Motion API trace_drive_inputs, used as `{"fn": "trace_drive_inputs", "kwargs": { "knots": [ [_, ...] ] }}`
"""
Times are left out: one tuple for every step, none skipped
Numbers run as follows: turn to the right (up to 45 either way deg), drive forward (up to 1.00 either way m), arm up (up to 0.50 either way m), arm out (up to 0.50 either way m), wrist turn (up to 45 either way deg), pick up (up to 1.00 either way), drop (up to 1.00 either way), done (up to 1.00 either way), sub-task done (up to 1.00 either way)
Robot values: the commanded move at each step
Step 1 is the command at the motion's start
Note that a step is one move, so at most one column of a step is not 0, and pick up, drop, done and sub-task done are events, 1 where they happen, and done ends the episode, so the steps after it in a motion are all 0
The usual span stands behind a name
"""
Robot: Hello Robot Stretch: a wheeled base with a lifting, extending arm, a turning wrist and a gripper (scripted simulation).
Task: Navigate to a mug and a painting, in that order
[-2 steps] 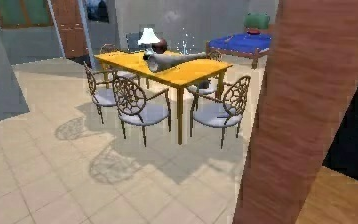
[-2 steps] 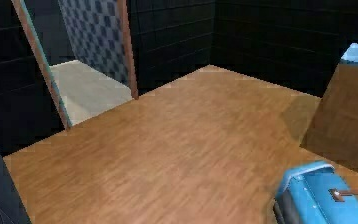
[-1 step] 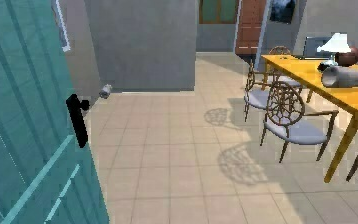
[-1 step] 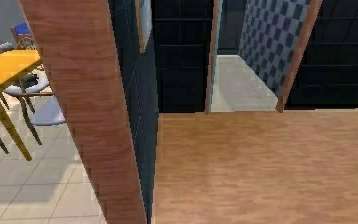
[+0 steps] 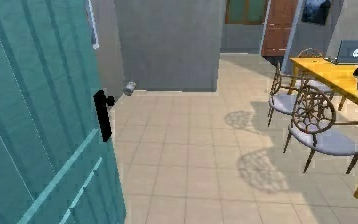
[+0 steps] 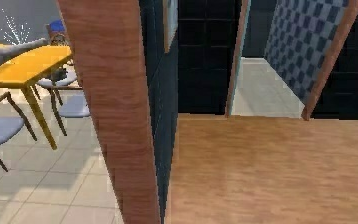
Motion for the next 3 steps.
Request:
{"fn": "trace_drive_inputs", "kwargs": {
  "knots": [
    [0.0, 1.00, 0.00, 0.00, 0.0, 0.00, 0.00, 0.00, 0.00],
    [-3.0, 0.00, 0.00, 0.00, 0.0, 0.00, 0.00, 0.00, 0.00],
    [0.0, 0.15, 0.00, 0.00, 0.0, 0.00, 0.00, 0.00, 0.00]
  ]
}}
